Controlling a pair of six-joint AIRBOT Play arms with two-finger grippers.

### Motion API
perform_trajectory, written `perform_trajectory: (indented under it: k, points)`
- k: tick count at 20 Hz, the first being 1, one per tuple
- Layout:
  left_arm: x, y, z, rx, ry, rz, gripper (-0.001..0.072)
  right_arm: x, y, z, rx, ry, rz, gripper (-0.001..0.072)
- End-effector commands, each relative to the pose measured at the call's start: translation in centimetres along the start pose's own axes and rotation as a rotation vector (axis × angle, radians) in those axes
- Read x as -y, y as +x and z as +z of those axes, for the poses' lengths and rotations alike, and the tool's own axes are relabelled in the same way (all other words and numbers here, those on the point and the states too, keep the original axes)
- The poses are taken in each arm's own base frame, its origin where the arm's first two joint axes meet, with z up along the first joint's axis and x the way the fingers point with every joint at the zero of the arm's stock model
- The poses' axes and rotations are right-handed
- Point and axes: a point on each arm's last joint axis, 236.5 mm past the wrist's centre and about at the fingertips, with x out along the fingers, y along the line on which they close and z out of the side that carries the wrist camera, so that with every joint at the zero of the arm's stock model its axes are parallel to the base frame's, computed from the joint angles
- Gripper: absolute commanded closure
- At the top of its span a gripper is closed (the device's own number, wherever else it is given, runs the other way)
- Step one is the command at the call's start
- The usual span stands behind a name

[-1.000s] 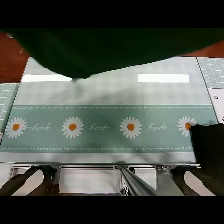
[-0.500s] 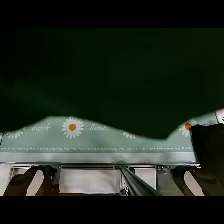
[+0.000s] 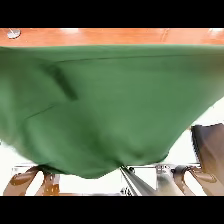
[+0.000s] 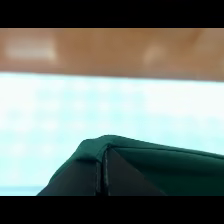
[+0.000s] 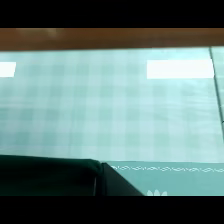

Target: Fold the shirts.

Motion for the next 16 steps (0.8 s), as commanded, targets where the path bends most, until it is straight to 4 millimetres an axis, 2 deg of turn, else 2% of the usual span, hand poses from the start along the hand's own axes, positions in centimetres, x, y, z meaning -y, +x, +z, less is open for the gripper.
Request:
perform_trajectory:
  k: [1, 3, 6, 8, 10, 13, 16]
  points:
    - [-0.3, 11.3, -4.0, -0.182, -0.125, -0.085, 0.0687, 1.7, 10.8, 0.3, -0.12, 0.018, 0.028, 0.069]
    - [-0.3, 17.6, -6.1, -0.271, -0.158, -0.105, 0.0687, 2.6, 17.8, -0.3, -0.209, 0.044, 0.053, 0.069]
    - [-0.1, 26.3, -8.8, -0.331, -0.22, -0.119, 0.0687, 3.4, 27.7, -2.4, -0.305, 0.102, 0.107, 0.069]
    - [-0.3, 31.3, -10.1, -0.337, -0.288, -0.114, 0.0687, 4.3, 33.3, -3.2, -0.323, 0.139, 0.111, 0.069]
    - [-1.1, 35.3, -11.0, -0.334, -0.368, -0.084, 0.0686, 5.4, 37.9, -3.8, -0.341, 0.163, 0.101, 0.069]
    - [-1.6, 39.4, -13.1, -0.368, -0.491, -0.065, 0.0686, 6.3, 42.7, -3.9, -0.357, 0.214, 0.095, 0.0691]
    - [-0.6, 40.7, -15.3, -0.426, -0.569, -0.099, 0.0685, 5.9, 44.7, -4.5, -0.374, 0.261, 0.127, 0.069]
